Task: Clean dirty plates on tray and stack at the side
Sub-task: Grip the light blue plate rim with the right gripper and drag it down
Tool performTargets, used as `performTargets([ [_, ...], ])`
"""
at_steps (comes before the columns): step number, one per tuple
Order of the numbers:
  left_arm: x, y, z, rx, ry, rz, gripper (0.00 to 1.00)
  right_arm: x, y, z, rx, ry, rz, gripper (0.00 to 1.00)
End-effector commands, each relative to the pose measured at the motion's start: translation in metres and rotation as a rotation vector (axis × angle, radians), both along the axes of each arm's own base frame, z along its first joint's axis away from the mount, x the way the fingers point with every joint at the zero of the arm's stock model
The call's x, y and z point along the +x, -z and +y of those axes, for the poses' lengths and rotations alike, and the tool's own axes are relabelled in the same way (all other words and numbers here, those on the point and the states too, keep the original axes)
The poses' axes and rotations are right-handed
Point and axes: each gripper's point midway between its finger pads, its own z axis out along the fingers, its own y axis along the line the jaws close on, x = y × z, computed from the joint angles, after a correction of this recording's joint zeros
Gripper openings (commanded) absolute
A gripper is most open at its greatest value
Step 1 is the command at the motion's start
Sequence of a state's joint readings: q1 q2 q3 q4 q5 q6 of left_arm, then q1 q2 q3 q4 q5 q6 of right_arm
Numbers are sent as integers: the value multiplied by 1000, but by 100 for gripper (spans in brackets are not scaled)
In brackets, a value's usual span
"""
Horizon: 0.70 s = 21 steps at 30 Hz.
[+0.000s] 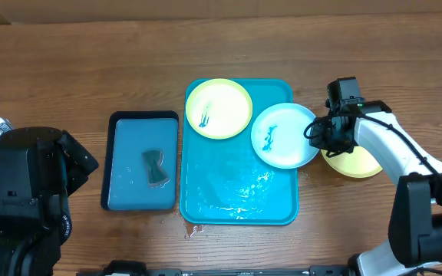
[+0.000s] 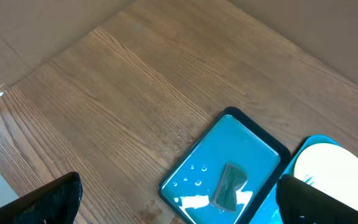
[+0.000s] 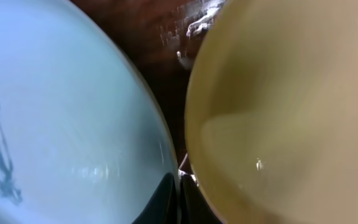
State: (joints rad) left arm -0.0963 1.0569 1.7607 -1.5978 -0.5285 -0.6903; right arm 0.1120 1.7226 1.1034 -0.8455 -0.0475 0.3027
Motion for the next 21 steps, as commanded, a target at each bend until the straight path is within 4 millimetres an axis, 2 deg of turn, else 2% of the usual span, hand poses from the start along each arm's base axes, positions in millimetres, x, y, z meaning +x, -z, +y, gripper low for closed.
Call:
performTargets([
  [1, -1, -4, 4, 1, -35, -21, 100, 5, -48, 9, 61, 4, -88, 4],
  [4, -1, -4, 4, 1, -35, -21, 100, -14, -61, 19, 107, -17, -58, 4],
  [6, 0, -4, 4, 0, -36, -22, 100, -30, -62, 25, 114, -35, -8, 4],
  [9, 2, -7, 4, -1, -36, -40, 100, -54, -48, 32, 105, -65, 77, 4],
  [12, 3, -7, 4, -2, -35, -44, 100, -73, -22, 46, 105, -99, 114, 4],
  [15, 3, -7, 4, -2, -36, -44, 100, -80, 2, 77, 178, -176, 76, 4],
  [18, 5, -7, 1, -25, -36, -58, 100, -80, 13, 98, 191, -261, 11, 4],
  [21, 15, -2, -25, -179, 38, -82, 100, -72, 14, 108, 150, -309, -61, 7],
])
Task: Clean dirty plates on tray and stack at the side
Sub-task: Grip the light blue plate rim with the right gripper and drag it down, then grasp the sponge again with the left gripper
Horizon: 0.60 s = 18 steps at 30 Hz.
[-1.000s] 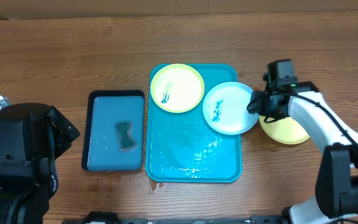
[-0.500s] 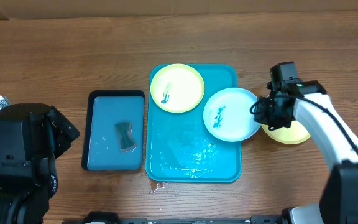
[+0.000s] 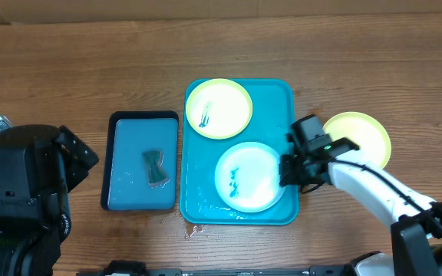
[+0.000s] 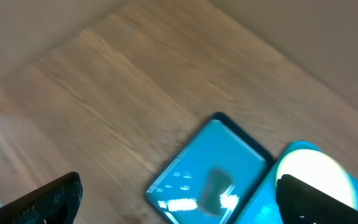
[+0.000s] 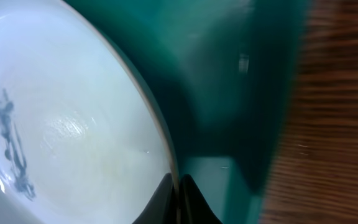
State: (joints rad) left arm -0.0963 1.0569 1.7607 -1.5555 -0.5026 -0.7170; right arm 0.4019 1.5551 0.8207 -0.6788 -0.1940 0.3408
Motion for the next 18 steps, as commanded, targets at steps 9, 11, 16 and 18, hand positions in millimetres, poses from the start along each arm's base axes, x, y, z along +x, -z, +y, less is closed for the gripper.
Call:
performTargets([
  [9, 13, 8, -51, -268, 167, -20, 100, 25, -59, 7, -1, 15, -105, 29],
  [11, 15, 19, -53, -245, 206, 39, 100, 29, -78, 5, -2, 6, -150, 31],
  [16, 21, 75, -56, -210, 255, 297, 100, 29, -108, 3, 23, 6, -232, 35],
  [18, 26, 103, -57, -200, 266, 414, 100, 25, -113, 2, 27, 10, -236, 38],
])
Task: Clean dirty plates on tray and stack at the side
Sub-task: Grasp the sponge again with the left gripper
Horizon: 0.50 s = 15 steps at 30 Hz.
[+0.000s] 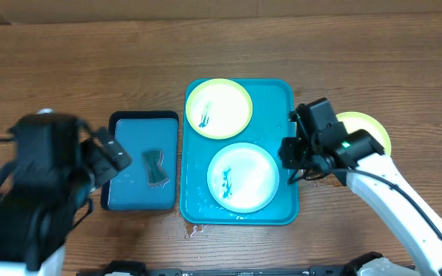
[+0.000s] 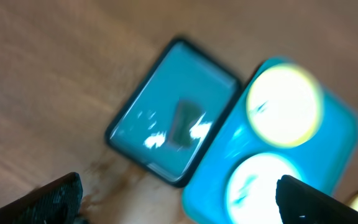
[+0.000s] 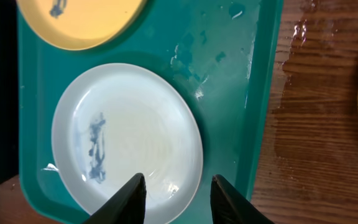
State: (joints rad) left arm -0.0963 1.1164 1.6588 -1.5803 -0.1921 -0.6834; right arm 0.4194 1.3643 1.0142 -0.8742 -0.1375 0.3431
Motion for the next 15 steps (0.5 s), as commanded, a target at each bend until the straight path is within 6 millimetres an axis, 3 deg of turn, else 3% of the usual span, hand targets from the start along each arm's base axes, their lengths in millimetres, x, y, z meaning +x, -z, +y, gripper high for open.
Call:
performTargets([
  [1, 13, 57, -5, 32, 85, 243, 100, 1, -15, -4, -1, 9, -38, 39],
  [8, 31, 129, -12, 26, 131, 538, 100, -12, -9, -10, -28, 8, 21, 39],
  [9, 32, 141, -13, 25, 133, 576, 91, -13, -8, -10, -28, 8, 23, 39],
  [10, 37, 166, -14, 28, 155, 646, 79, -14, -8, -11, -31, 8, 28, 39],
  [15, 41, 226, -18, 8, 243, 750, 72, -22, -5, -14, -46, 8, 62, 38],
])
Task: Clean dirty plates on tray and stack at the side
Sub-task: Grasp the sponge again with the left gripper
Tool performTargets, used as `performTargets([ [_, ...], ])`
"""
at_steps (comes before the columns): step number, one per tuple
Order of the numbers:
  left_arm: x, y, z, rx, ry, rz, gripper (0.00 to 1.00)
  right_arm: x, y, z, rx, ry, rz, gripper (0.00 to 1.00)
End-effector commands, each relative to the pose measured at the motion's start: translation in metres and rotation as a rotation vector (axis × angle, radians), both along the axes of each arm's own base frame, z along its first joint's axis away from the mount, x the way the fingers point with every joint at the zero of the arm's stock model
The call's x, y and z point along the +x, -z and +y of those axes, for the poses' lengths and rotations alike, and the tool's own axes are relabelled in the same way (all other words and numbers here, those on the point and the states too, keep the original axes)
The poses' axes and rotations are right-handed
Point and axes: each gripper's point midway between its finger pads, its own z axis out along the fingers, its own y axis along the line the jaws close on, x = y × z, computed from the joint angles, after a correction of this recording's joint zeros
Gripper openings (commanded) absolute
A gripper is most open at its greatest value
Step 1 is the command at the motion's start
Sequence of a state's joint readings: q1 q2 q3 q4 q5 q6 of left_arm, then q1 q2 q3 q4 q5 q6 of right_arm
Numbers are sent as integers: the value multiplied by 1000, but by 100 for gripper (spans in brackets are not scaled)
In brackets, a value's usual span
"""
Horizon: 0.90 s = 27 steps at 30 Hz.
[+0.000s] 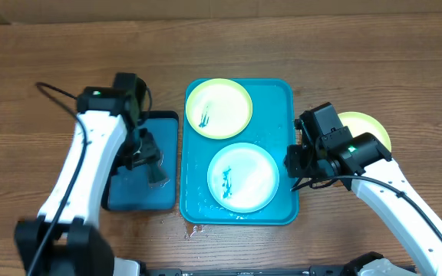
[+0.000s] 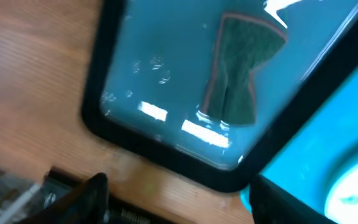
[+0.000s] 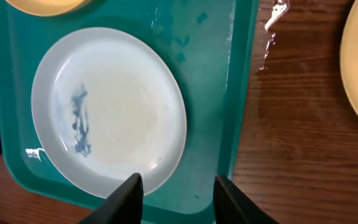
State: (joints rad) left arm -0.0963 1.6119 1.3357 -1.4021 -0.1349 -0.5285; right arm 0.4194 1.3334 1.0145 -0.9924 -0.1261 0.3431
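On the teal tray (image 1: 278,96) lie two stained plates: a yellow-green one (image 1: 219,108) at the back and a white one (image 1: 243,177) at the front, also in the right wrist view (image 3: 109,112). A clean yellow plate (image 1: 369,129) rests on the table right of the tray. A green sponge (image 1: 154,167) lies in the dark water basin (image 1: 121,195). My left gripper (image 1: 139,149) is open over the basin, the sponge (image 2: 238,74) ahead of its fingers. My right gripper (image 3: 176,199) is open above the tray's right front edge, holding nothing.
Water is spilled on the wood at the tray's right edge (image 3: 272,18) and near its front left corner (image 1: 192,230). The basin stands just left of the tray. The left arm's cable (image 1: 56,93) arches over the table.
My left arm has come from the table's left side to over the basin, its wrist camera now close above the sponge. My right gripper has shifted slightly and stays open.
At first my right gripper was shut on the white plate's rim at the tray's right edge, beside the yellow plate. Then it held the plate on the tray's front. Then it was open, the plate left there, and my left arm was moving in.
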Motion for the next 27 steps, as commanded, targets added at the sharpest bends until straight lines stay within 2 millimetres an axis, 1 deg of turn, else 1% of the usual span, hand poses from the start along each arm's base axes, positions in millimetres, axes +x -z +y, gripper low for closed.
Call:
performTargets([
  [1, -10, 43, -5, -64, 64, 103, 72, 0, -6, -2, -4, 4, -7, 38],
  [3, -15, 61, -7, -89, 51, 105, 73, -2, -5, -3, -8, 4, 3, 38],
  [5, -13, 76, -11, -128, 60, 80, 75, -3, -5, -3, -9, 4, 7, 38],
  [6, -8, 83, -14, -158, 79, 55, 74, -3, -5, -3, -9, 4, 7, 38],
  [7, -2, 88, -18, -182, 93, 23, 70, -2, -5, -3, -9, 4, 5, 38],
  [10, 13, 92, -21, -197, 88, -45, 53, 0, -6, -2, -4, 4, -5, 38],
  [11, 18, 92, -21, -192, 92, -63, 50, 1, -6, -2, -3, 4, -7, 38],
  [12, 22, 92, -19, -182, 94, -78, 49, 1, -6, -2, -2, 6, -6, 38],
  [13, 24, 93, -17, -167, 95, -89, 46, 0, -6, -2, -1, 9, -5, 38],
  [14, 27, 94, -15, -157, 97, -101, 44, 0, -6, -2, -1, 14, -2, 38],
  [16, 30, 99, -15, -154, 98, -117, 45, 0, -6, -2, 0, 26, 3, 37],
  [17, 31, 102, -17, -165, 98, -118, 45, -1, -6, -2, 1, 28, 5, 34],
  [20, 26, 109, -24, -210, 92, -102, 41, -1, -5, -3, -1, 28, 8, 33],
  [25, 16, 119, -22, -197, 87, -69, 40, -1, -5, -3, 0, 28, 6, 33],
  [26, 14, 120, -21, -195, 87, -67, 37, -1, -5, -3, 0, 28, 6, 33],
  [27, 13, 121, -21, -195, 86, -65, 31, -1, -5, -3, 0, 28, 7, 33],
])
